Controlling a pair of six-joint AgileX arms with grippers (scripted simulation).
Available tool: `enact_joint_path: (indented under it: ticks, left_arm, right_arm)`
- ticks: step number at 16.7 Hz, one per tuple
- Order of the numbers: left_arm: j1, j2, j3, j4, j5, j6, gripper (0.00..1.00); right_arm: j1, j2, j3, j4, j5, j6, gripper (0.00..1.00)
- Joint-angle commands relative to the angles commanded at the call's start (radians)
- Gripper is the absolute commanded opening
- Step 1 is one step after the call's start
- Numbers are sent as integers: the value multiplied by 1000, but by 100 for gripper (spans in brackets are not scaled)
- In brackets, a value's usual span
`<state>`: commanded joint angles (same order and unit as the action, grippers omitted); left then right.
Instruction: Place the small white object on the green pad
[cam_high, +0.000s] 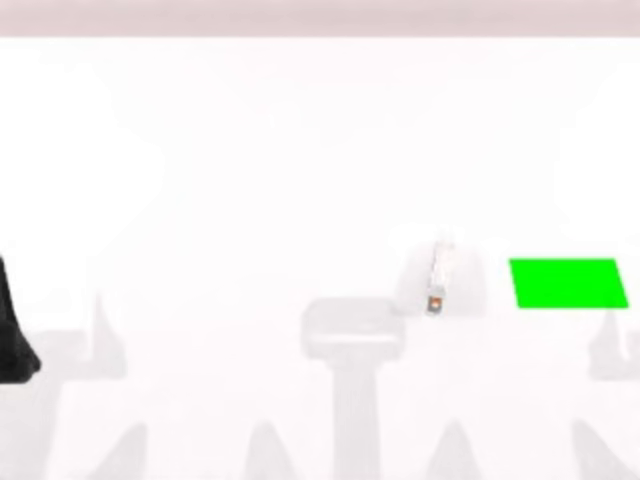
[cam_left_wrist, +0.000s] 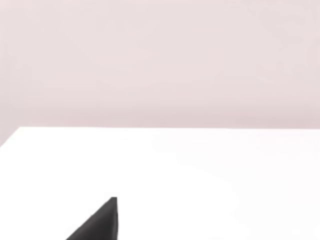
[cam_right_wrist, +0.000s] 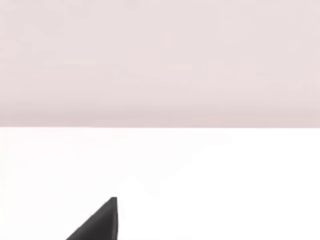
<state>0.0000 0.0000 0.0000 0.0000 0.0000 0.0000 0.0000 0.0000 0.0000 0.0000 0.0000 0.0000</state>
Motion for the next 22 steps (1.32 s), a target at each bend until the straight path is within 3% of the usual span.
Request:
enact_joint_path:
  ticks: [5, 9, 22]
  left_arm:
    - [0, 0, 0, 0, 0, 0, 100]
    - [0, 0, 0, 0, 0, 0, 100]
    - [0, 0, 0, 0, 0, 0, 100]
  right_arm:
    - [20, 61, 61, -48, -2, 28, 100]
    - [80, 291, 289, -205, -3, 120, 100]
    - [375, 1660, 1458, -1016, 0, 552, 100]
